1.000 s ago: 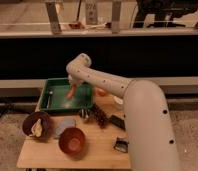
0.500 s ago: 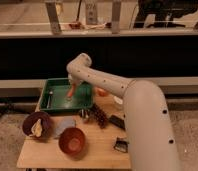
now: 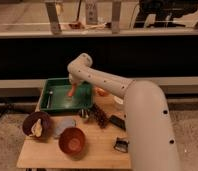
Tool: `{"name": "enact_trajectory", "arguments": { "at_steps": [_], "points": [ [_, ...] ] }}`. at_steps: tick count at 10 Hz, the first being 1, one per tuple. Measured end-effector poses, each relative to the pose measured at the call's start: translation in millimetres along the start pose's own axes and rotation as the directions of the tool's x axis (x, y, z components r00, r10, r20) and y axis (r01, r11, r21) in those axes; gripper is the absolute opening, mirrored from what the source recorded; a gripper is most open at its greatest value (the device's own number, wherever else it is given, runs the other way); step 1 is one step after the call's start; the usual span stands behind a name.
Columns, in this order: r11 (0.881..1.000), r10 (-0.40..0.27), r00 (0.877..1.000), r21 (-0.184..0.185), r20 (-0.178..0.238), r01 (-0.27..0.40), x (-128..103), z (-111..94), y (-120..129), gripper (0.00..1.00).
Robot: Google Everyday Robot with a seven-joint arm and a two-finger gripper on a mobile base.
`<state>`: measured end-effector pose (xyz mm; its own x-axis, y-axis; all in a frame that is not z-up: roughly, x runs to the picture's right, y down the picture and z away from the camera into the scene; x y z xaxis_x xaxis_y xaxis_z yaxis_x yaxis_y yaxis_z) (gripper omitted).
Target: Place pepper in tray
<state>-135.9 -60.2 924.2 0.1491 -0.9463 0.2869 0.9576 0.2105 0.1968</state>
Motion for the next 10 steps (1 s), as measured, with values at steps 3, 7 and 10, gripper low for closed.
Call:
{"name": "enact_trajectory", "arguments": {
  "at_steps": [3,7,10],
  "points": [
    [1.000,-0.002,1.000,0.002,0.004,0.002,-2.0,0.0,-0.3,0.80],
    [1.000,-0.017,1.000,0.012,0.026,0.017,-2.2,0.7,-1.1,0.80],
    [0.999,-0.037,0.998,0.025,0.050,0.035,-2.8,2.1,-4.9,0.80]
  ]
}}
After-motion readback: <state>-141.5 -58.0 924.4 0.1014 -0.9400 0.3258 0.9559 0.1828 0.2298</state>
